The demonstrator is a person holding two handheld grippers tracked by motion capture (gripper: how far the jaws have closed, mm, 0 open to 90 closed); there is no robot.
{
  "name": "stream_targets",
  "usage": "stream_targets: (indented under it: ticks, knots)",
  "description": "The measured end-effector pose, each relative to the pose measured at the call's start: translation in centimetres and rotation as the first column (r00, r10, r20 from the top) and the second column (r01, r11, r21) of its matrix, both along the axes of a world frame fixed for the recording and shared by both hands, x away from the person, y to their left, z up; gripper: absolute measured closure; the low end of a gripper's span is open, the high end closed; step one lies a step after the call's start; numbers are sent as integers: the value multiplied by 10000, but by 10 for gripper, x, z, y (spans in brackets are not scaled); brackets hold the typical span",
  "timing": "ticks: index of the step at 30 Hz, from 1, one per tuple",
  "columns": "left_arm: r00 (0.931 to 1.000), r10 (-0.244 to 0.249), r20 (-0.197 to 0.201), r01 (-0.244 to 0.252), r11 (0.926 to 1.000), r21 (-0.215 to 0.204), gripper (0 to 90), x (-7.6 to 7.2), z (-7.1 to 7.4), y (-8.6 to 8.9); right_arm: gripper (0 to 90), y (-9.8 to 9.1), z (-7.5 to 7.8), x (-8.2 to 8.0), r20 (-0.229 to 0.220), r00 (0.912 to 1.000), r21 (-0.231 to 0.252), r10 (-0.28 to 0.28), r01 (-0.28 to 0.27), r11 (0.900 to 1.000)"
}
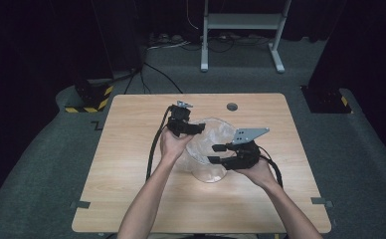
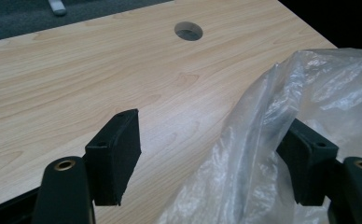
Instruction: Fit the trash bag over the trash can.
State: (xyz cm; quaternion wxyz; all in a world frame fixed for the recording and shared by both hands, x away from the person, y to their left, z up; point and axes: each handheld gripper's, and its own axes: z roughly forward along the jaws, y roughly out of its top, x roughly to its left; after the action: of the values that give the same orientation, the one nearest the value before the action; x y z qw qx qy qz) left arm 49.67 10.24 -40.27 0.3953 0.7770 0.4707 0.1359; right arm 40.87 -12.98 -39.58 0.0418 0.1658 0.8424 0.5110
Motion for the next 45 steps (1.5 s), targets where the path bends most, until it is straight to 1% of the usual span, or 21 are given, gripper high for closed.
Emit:
stream_targets:
  ticks: [3,4,5,7,10,12,14,16,19,23,26,28,29,30,32,34,35,37,40,43,45]
  knots:
    - [9999,-117,-39,116,9999,-87,301,0,-1,-2,528,-1,1,-3,-133,9997,132,218,-217,9997]
    - [9999,-143,59,142,9999,46,319,-1,-1,-3,508,-1,2,-4,-239,9991,148,362,-359,9992]
    - [9998,-187,76,187,9998,17,326,-1,0,-3,497,1,2,-6,-250,9987,-162,447,-451,9989]
    - [9997,-206,133,206,9998,-11,327,-3,1,-2,472,4,2,-9,223,9993,-646,310,-295,9975]
    - [9990,-257,353,258,9997,-31,320,-8,6,1,478,-10,12,-2,465,9973,234,-569,558,9982]
    - [9986,-185,500,188,9998,-62,318,-12,10,3,473,-18,17,5,288,9943,613,-1030,1011,9930]
    - [9983,-167,563,173,9998,-95,319,-16,11,4,463,-21,20,10,412,9861,349,-1608,1594,9866]
    - [9981,-171,592,171,9999,5,320,-18,11,4,456,-21,21,17,847,9673,-254,-2390,2419,9700]
    - [9985,-205,508,199,9997,108,328,-19,8,3,429,-16,20,31,1275,9420,-1017,-3104,3237,9407]
    - [9994,-151,309,143,9995,279,346,-17,2,1,403,-5,16,47,1509,9275,-1811,-3420,3661,9128]
    - [9995,-195,250,183,9987,471,372,-17,-1,0,402,2,15,58,1430,9249,-2434,-3523,3779,8933]
    - [9993,-233,307,214,9979,606,385,-19,-2,-1,417,6,13,64,1541,9146,-2825,-3737,4033,8704]
    - [9993,-239,296,221,9979,609,388,-19,-3,-2,428,6,12,66,1537,9110,-2879,-3826,4117,8647]
    - [9993,-248,271,231,9979,601,389,-19,-3,-2,445,5,12,68,1522,9039,-2807,-3998,4274,8594]
    - [9993,-257,270,239,9977,638,392,-20,-5,-2,460,2,11,73,1572,8845,-2803,-4392,4664,8390]
    - [9992,-289,279,268,9971,707,393,-20,-5,-2,461,-1,8,78,1639,8705,-3009,-4641,4922,8168]
    - [9992,-274,285,252,9971,722,392,-20,-5,-3,454,-2,6,80,1499,8706,-3116,-4686,4914,8133]
    - [9991,-229,371,200,9969,758,378,-21,-4,-3,446,-4,2,83,1257,8725,-3176,-4721,4862,8141]
    - [9974,-311,650,257,9962,829,340,-23,2,-3,440,-5,2,81,1256,8694,-3072,-4779,4922,8145]
    - [9946,-446,938,347,9939,1047,296,-27,11,-3,423,-9,8,75,1239,8749,-2531,-4682,4840,8377]
    - [9930,-517,1065,411,9942,993,273,-29,14,-2,417,-13,12,70,1231,8789,-2084,-4609,4770,8538]
